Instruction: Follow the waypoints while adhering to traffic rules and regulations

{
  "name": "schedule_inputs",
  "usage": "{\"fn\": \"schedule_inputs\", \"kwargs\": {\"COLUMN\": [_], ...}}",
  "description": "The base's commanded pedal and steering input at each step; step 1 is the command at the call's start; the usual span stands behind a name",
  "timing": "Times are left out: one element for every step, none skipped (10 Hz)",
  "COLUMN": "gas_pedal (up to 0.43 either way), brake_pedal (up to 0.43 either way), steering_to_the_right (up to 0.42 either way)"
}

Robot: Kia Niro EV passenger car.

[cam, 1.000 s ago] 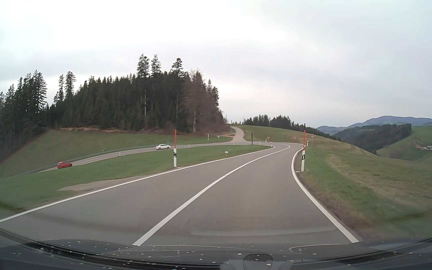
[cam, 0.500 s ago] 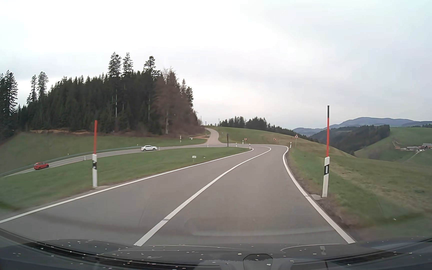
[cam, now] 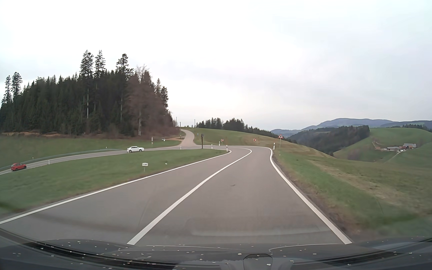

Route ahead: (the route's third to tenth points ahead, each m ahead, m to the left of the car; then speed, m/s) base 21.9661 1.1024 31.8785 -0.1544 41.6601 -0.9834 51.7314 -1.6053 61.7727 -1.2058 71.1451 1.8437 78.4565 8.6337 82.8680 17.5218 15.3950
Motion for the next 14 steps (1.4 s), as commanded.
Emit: {"fn": "schedule_inputs", "kwargs": {"gas_pedal": [0.0, 0.0, 0.0, 0.0, 0.0, 0.0, 0.0, 0.0, 0.0, 0.0, 0.0, 0.0, 0.0, 0.0], "brake_pedal": [0.0, 0.0, 0.0, 0.018, 0.055, 0.085, 0.098, 0.104, 0.11, 0.116, 0.122, 0.134, 0.152, 0.159], "steering_to_the_right": [0.041, 0.033, 0.027, 0.023, 0.02, 0.02, 0.019, 0.018, 0.017, 0.017, 0.019, 0.021, 0.021, 0.021]}}
